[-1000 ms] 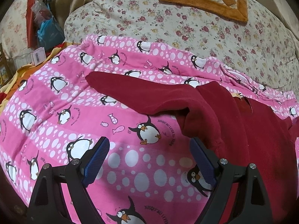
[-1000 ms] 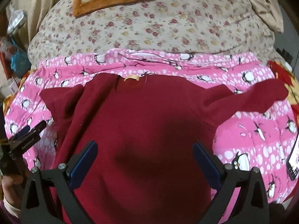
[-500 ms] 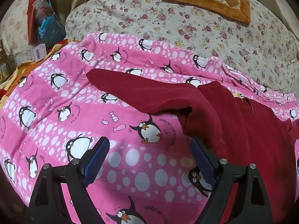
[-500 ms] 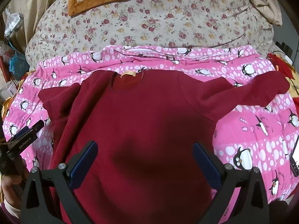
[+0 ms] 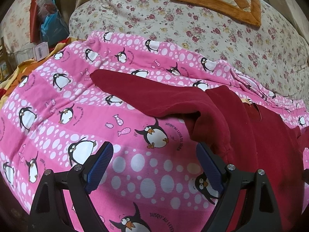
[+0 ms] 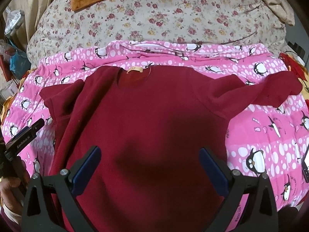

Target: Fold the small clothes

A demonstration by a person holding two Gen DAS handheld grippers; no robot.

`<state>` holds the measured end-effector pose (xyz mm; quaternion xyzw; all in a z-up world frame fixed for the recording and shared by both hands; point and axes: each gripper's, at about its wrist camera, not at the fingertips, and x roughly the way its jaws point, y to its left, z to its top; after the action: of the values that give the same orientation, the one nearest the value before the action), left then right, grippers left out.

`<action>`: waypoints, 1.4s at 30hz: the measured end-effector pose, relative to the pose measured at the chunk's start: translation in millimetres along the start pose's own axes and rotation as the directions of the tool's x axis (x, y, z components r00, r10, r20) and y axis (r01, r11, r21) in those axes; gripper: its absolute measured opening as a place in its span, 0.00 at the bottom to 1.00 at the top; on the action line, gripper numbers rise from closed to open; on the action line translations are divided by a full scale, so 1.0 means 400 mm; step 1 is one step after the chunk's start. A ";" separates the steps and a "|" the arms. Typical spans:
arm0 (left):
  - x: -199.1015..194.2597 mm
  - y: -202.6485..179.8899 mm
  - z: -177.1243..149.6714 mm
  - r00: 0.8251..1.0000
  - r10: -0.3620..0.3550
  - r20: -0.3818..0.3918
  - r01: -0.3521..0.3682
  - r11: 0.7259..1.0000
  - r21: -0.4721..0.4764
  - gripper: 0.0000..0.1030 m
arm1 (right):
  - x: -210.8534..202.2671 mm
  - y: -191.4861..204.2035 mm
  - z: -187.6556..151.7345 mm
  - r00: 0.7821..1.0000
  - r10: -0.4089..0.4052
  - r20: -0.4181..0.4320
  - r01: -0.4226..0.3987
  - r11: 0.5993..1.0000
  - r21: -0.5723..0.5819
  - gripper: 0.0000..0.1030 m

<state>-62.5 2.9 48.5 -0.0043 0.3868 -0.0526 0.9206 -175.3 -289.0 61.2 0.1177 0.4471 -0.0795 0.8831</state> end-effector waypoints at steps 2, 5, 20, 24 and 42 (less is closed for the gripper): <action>0.000 0.000 0.000 1.000 0.000 0.000 0.000 1.000 0.000 0.69 | 0.001 0.002 -0.001 1.000 0.000 0.000 0.000 1.000 -0.002 1.00; 0.001 0.001 0.000 1.000 0.002 -0.002 -0.002 1.000 0.001 0.69 | 0.001 0.003 0.000 1.000 0.000 -0.001 0.000 1.000 -0.002 1.00; 0.001 0.002 0.000 1.000 0.001 -0.002 -0.001 1.000 0.000 0.69 | 0.011 -0.008 -0.005 1.000 0.019 -0.023 -0.018 0.999 0.037 1.00; 0.000 0.004 0.001 1.000 -0.001 -0.002 0.001 1.000 -0.001 0.69 | 0.006 -0.008 -0.005 0.999 0.036 -0.035 -0.034 0.997 0.063 1.00; -0.014 0.028 0.000 1.000 -0.004 0.006 0.004 1.000 -0.029 0.69 | -0.049 0.053 0.004 0.998 0.053 -0.023 -0.053 0.999 0.007 1.00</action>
<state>-65.5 14.6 51.8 -0.0186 0.3847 -0.0490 0.9216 -180.5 -268.3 80.9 0.1331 0.4538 -0.0559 0.8793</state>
